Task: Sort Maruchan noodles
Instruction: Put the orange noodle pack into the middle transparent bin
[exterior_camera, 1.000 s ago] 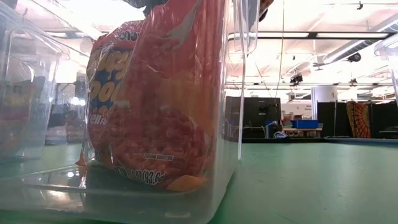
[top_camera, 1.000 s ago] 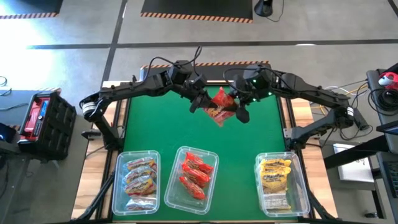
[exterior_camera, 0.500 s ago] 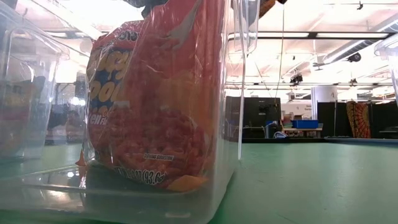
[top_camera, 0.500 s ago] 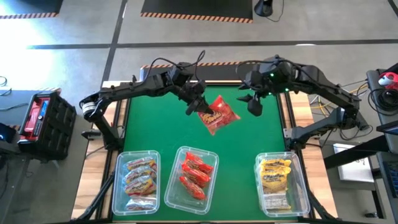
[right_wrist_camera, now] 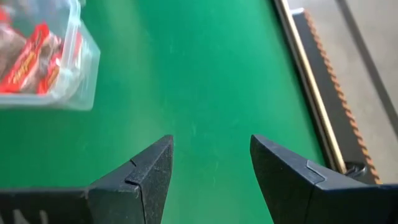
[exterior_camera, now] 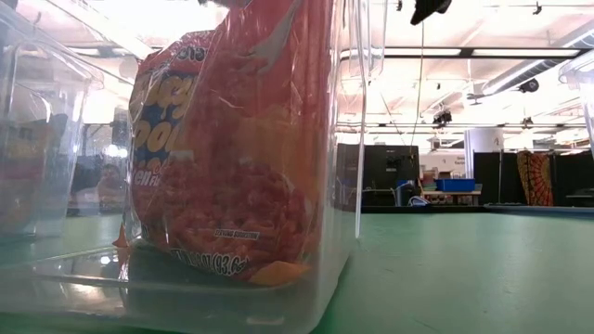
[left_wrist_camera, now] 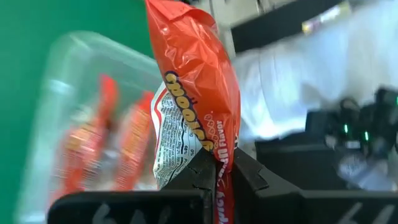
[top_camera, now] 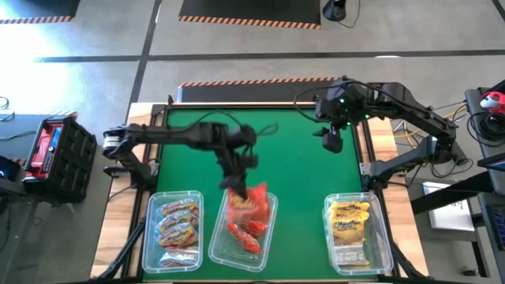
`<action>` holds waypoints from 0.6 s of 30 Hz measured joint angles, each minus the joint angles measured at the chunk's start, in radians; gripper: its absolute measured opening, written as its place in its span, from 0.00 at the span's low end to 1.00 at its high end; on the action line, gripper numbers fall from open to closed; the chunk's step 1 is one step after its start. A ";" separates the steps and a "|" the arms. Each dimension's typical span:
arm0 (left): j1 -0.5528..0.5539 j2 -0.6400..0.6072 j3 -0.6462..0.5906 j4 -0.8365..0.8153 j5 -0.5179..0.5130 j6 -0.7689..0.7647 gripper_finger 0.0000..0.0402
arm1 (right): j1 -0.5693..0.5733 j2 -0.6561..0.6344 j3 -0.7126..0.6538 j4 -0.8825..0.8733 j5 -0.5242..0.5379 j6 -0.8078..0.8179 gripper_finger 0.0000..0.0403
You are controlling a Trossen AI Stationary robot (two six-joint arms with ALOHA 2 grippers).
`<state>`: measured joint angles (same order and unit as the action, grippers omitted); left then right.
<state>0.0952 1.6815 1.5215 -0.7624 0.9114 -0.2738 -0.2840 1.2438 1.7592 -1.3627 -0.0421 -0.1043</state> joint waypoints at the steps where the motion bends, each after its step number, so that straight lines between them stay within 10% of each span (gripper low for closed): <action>1: -0.026 -0.002 0.000 -0.011 -0.003 -0.003 0.00 | 0.000 0.000 0.000 -0.013 -0.002 -0.001 0.50; 18: -0.244 0.005 0.000 -0.068 -0.304 -0.103 0.00 | 0.000 0.000 -0.008 -0.047 -0.011 -0.116 0.50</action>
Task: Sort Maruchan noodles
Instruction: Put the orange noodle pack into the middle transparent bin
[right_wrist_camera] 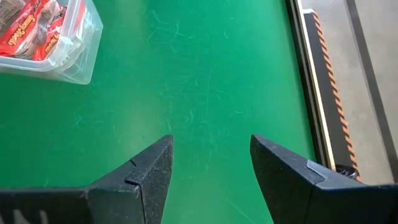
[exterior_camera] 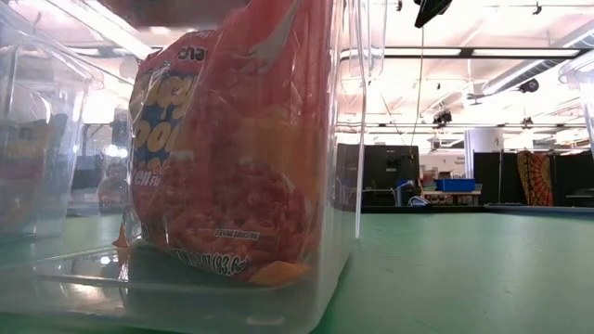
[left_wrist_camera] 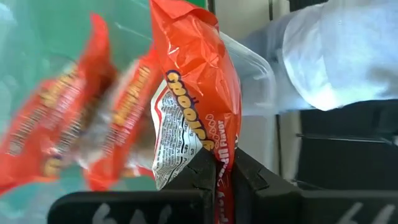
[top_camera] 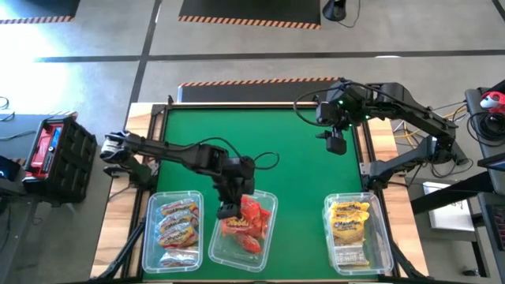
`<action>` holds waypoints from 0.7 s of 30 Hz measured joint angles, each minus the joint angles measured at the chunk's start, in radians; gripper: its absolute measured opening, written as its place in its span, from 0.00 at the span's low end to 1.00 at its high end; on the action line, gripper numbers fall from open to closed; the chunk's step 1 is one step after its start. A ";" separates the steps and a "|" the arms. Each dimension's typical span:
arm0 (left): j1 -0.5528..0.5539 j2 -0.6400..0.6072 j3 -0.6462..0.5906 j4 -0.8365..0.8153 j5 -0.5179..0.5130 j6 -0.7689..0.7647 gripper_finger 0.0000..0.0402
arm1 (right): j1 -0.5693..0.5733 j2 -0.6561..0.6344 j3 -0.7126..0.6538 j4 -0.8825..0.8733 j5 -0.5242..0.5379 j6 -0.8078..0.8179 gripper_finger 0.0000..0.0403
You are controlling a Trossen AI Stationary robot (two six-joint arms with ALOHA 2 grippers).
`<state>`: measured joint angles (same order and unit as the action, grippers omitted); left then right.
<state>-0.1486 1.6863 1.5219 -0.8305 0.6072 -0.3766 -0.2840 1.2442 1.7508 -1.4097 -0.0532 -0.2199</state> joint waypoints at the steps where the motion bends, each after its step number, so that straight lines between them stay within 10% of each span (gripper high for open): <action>1: -0.006 0.000 0.000 -0.002 0.009 -0.015 0.00 | 0.000 0.000 0.000 0.000 0.000 0.000 0.50; 21: -0.138 0.082 0.000 -0.007 -0.015 -0.076 0.00 | 0.000 -0.006 -0.001 -0.040 0.000 -0.026 0.50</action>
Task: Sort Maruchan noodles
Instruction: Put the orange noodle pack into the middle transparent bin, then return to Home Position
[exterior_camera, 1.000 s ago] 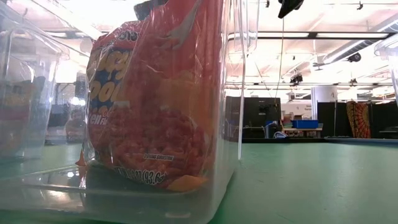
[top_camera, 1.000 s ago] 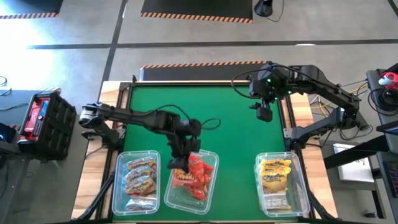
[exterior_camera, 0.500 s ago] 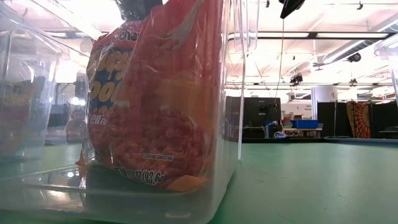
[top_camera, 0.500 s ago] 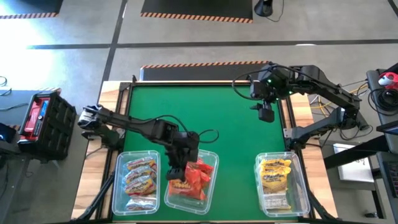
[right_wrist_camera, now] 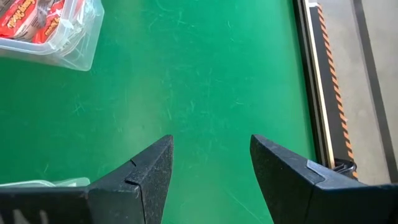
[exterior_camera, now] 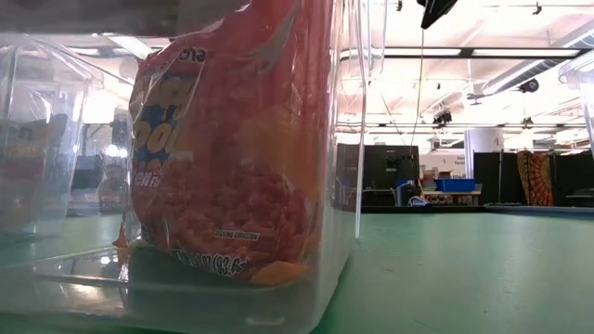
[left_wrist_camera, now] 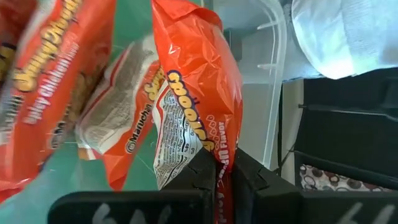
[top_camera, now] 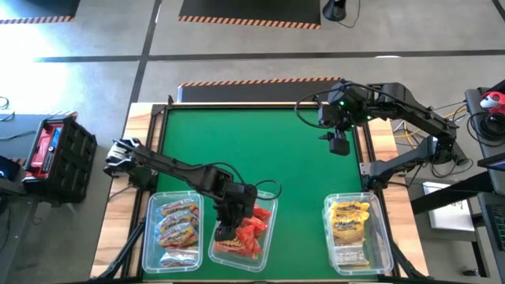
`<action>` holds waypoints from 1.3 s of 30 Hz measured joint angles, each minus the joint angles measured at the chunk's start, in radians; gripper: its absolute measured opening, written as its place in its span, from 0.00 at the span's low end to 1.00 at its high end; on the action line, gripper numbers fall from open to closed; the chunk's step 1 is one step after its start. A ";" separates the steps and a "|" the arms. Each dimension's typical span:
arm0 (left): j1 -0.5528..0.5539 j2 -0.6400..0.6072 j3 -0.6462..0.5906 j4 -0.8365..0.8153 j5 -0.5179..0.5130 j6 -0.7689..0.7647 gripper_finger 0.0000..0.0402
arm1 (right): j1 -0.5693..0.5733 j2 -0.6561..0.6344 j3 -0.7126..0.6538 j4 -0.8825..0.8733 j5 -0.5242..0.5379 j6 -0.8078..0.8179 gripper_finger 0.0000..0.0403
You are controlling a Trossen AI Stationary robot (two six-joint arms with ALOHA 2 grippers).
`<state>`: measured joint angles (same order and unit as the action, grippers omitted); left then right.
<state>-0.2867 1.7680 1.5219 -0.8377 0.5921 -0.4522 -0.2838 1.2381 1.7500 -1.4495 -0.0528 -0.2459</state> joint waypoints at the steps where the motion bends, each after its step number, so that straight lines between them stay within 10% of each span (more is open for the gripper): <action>1: -0.003 0.005 0.000 0.001 0.000 -0.001 0.00 | 0.000 0.000 0.000 -0.003 0.000 0.000 0.50; 10: -0.004 0.006 0.000 -0.001 -0.141 -0.057 0.11 | 0.000 0.000 0.000 -0.011 0.000 0.002 0.50; 19: -0.023 0.003 0.000 0.036 0.066 -0.124 0.28 | 0.000 0.000 0.000 -0.013 0.001 0.002 0.50; 28: -0.020 -0.003 0.000 0.049 -0.457 -0.219 0.31 | 0.000 -0.012 0.000 -0.013 0.001 0.004 0.50; 39: -0.023 -0.036 0.000 0.021 -0.652 -0.173 0.23 | 0.001 -0.233 -0.143 0.230 0.024 0.236 0.50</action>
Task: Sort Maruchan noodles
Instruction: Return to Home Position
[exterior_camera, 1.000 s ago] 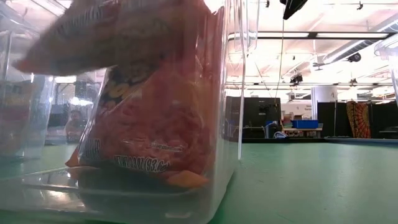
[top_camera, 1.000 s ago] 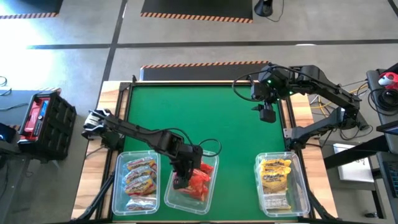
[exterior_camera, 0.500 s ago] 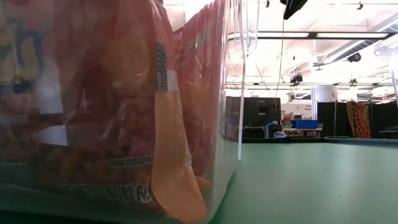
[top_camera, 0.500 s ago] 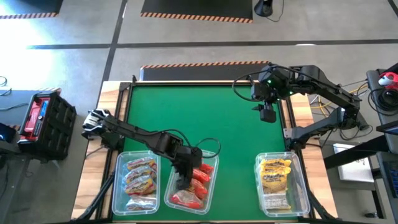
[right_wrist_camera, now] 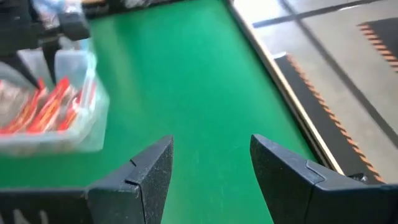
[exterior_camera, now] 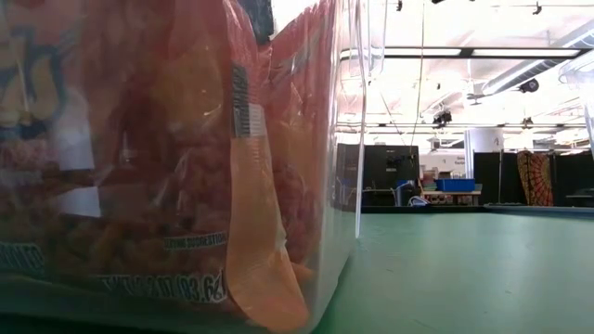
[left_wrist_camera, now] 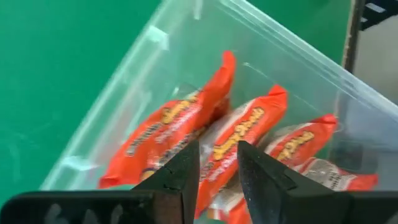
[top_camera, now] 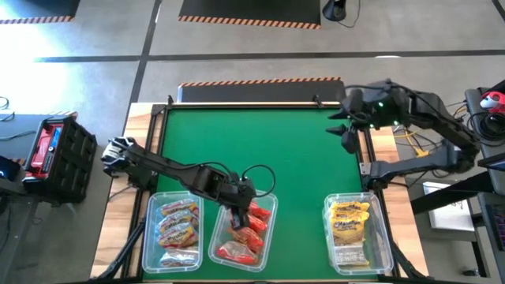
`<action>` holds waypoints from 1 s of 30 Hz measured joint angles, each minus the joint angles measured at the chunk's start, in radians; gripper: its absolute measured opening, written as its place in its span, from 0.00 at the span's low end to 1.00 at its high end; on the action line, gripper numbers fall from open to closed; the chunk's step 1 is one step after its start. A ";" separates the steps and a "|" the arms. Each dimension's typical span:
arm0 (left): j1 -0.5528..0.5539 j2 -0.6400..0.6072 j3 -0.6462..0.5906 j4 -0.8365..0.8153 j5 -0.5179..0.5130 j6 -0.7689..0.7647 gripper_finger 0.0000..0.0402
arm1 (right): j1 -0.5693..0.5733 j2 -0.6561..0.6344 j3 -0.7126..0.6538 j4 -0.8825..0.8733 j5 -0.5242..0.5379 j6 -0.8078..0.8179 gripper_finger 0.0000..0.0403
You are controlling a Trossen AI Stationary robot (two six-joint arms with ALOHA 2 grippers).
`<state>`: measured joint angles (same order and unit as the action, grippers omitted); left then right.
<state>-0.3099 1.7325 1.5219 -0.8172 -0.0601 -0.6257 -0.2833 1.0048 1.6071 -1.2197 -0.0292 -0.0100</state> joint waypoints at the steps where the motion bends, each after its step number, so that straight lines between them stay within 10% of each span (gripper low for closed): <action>1: 0.000 -0.006 0.000 -0.008 -0.014 0.003 0.22 | 0.000 -0.033 -0.044 0.034 0.017 0.022 0.50; 19: 0.072 -0.168 -0.032 -0.300 -0.141 0.062 0.14 | 0.002 -0.361 -0.820 0.727 0.145 0.285 0.50; 30: 0.169 -0.398 -0.342 -0.057 -0.172 0.097 0.14 | 0.002 -0.388 -1.023 0.828 0.287 0.403 0.50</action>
<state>-0.1414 1.3344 1.1794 -0.8742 -0.2318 -0.5285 -0.2813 0.6168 0.5839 -0.3922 0.2578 0.3933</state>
